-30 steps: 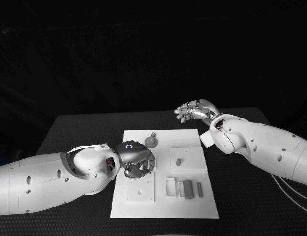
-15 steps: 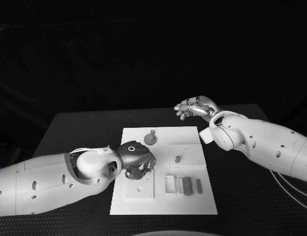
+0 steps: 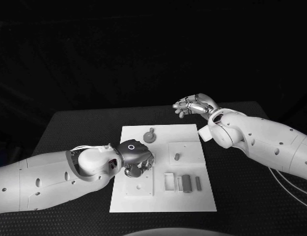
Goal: Assemble the parts on the task board
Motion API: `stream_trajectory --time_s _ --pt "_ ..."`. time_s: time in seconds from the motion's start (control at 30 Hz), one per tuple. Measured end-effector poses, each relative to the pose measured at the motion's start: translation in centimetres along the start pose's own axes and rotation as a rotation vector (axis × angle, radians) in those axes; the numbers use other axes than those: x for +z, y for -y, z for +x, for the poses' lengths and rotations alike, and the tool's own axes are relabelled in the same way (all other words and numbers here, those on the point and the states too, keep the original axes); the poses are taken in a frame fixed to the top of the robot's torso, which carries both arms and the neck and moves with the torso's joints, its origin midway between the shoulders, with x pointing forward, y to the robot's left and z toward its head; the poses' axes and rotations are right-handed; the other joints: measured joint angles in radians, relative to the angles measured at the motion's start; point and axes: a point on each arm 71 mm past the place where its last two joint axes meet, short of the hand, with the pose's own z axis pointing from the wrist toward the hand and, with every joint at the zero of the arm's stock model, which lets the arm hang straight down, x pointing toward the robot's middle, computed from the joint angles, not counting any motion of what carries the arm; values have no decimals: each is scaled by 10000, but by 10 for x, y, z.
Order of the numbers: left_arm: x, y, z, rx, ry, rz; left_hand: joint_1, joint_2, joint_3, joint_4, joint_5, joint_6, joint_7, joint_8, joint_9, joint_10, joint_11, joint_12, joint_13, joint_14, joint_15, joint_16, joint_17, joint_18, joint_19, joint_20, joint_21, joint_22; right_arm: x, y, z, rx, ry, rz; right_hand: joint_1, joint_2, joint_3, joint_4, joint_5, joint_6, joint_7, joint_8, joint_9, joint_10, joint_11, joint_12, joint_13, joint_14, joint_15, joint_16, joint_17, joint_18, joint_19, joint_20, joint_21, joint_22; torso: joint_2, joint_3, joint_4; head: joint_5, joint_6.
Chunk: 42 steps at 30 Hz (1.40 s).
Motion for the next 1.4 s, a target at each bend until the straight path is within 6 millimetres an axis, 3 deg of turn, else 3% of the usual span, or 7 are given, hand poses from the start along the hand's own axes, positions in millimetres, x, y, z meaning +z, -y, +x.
stream_trajectory --time_s 0.67,1.4 --pt "6 2 7 -310 -922 354 -16 -35 -1 -1 -3 -4 5 -17 1 0 0 -67 15 2 5 -40 -1 0 0 0 0 -23 0 -2 2 18 -56 -37 0 0 -27 -27 0 0 0 0 -9 0 1 0 -20 0 0 0 1 0 0 0 1 0 -2 -5 19 -74 -92" --pt "11 0 9 -343 -1096 289 -69 -38 -9 -9 -4 -20 22 -52 5 0 0 -67 31 3 9 -39 -2 1 -1 0 0 -22 0 -2 3 28 -92 -57 0 0 -27 -28 0 0 0 0 -27 0 1 0 -31 0 0 0 1 0 0 0 1 -1 -6 -15 25 -77 -114"
